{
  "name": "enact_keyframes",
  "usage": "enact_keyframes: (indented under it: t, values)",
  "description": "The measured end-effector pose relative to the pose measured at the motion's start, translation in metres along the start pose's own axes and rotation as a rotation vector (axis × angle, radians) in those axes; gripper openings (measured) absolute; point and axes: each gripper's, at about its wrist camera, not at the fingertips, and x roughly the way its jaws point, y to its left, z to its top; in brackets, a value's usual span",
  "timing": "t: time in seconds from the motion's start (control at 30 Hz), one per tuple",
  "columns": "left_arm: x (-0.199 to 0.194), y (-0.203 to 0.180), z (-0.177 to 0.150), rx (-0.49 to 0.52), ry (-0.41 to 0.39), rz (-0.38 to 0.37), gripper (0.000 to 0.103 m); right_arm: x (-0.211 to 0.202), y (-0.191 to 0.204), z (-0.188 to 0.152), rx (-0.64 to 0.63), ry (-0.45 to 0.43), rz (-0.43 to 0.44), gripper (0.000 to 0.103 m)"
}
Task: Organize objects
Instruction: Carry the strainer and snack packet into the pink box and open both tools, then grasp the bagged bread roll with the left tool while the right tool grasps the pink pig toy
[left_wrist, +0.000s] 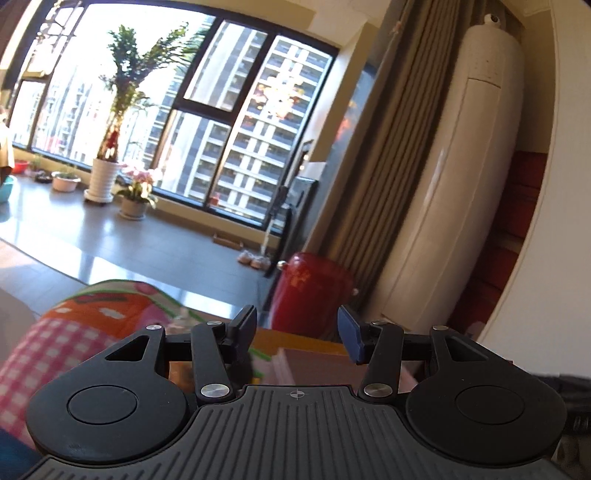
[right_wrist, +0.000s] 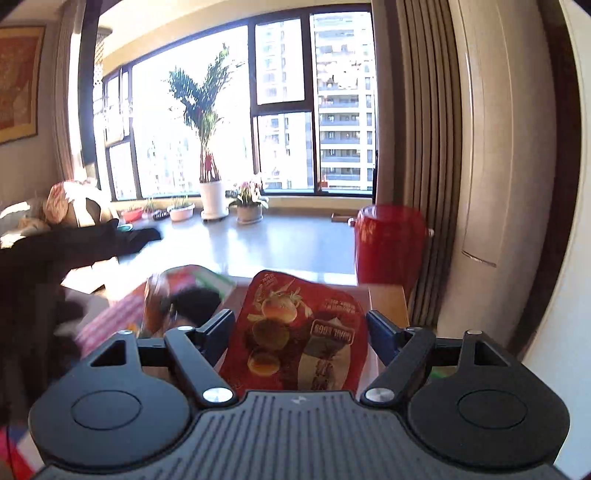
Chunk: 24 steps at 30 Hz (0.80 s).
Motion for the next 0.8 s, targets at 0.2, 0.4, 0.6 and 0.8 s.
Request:
enact_keyframes:
  t: [0.2, 0.4, 0.6, 0.8]
  values:
    - [-0.01, 0.062, -0.009, -0.031, 0.107, 0.141, 0.053, 0.055, 0.007, 0.018, 0.015, 0.057, -0.01, 0.1]
    - [0.002, 0.064, -0.036, -0.03, 0.286, 0.0, 0.053, 0.054, 0.024, -0.019, -0.061, 0.109, -0.03, 0.103]
    - [0.036, 0.024, -0.058, 0.043, 0.335, 0.016, 0.054, 0.031, 0.041, -0.044, -0.161, 0.12, -0.068, 0.103]
    - [0.071, 0.015, -0.077, 0.068, 0.409, 0.081, 0.051, 0.021, 0.045, -0.049, -0.205, 0.118, -0.074, 0.103]
